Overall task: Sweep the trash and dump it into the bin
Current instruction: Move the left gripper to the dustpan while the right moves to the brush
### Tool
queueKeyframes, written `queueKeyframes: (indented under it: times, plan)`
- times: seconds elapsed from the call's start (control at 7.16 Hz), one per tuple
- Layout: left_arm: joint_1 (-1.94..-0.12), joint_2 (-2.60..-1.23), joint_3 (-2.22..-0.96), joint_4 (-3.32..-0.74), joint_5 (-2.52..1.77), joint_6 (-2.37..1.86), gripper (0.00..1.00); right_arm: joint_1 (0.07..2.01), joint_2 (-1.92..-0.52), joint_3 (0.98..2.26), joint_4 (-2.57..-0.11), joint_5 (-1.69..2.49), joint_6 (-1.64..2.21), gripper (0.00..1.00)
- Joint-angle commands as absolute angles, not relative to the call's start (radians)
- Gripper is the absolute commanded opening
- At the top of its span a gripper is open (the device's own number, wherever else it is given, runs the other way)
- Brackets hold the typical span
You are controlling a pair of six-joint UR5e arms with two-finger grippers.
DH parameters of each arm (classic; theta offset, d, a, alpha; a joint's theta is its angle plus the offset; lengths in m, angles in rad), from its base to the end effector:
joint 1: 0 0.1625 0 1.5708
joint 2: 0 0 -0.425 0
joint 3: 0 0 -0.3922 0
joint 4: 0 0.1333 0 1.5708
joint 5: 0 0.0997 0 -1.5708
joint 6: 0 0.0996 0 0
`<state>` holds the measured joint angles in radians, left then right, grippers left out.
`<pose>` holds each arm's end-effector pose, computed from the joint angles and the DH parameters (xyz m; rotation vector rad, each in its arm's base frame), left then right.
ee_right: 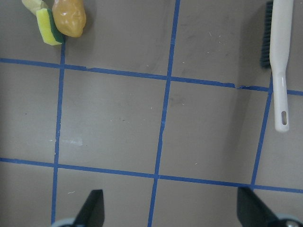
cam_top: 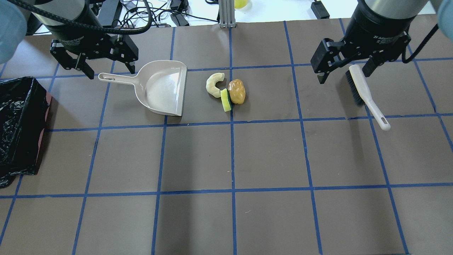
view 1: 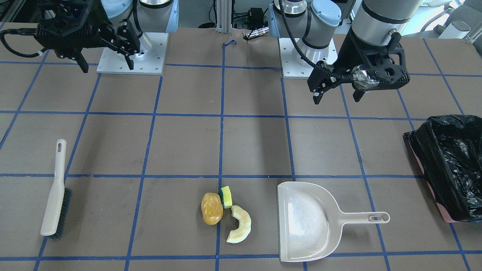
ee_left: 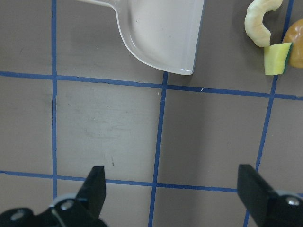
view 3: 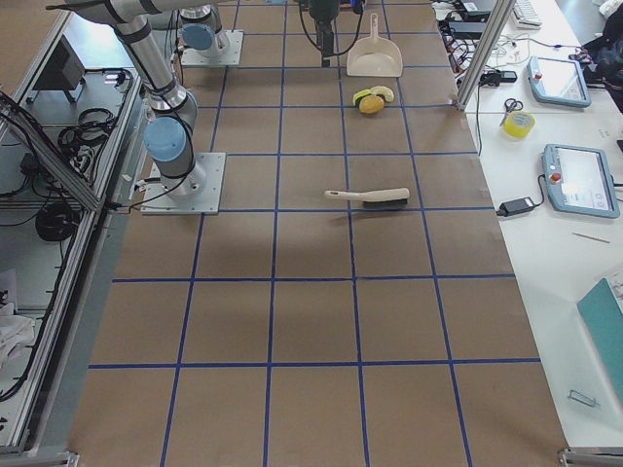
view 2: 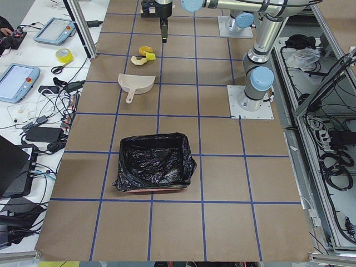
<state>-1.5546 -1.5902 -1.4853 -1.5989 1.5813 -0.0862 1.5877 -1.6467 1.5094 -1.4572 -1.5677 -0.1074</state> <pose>-0.1241 -0.5051 0.5176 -0.1606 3.1277 -0.0600 0.1413 -0.4560 0.5427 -0.1950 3.1333 -0.0374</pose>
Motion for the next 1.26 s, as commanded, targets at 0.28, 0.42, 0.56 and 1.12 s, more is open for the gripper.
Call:
queueKeyframes:
  times: [0.28,0.42,0.56,1.12]
  plan:
    - [-1.557,-1.585,-1.497,-1.606,1.586,-0.078,1.0,1.583,-1.643,1.511,-1.448,-1.585,-0.107,1.0]
    - [-1.557,-1.603,-1.497,-1.605,1.589,-0.078,1.0,1.575,-1.641,1.511,-1.459,-1.585,-0.1,1.0]
    - [-1.539,-1.608,-1.477,-1.579,1.636,-0.019,1.0,1.531,-1.64,1.511,-1.457,-1.586,-0.11,1.0]
    - [-1.401,-1.712,-1.474,-1.422,1.568,0.289,1.0,1.3,-1.638,1.578,-1.48,-1.61,-0.426,1.0]
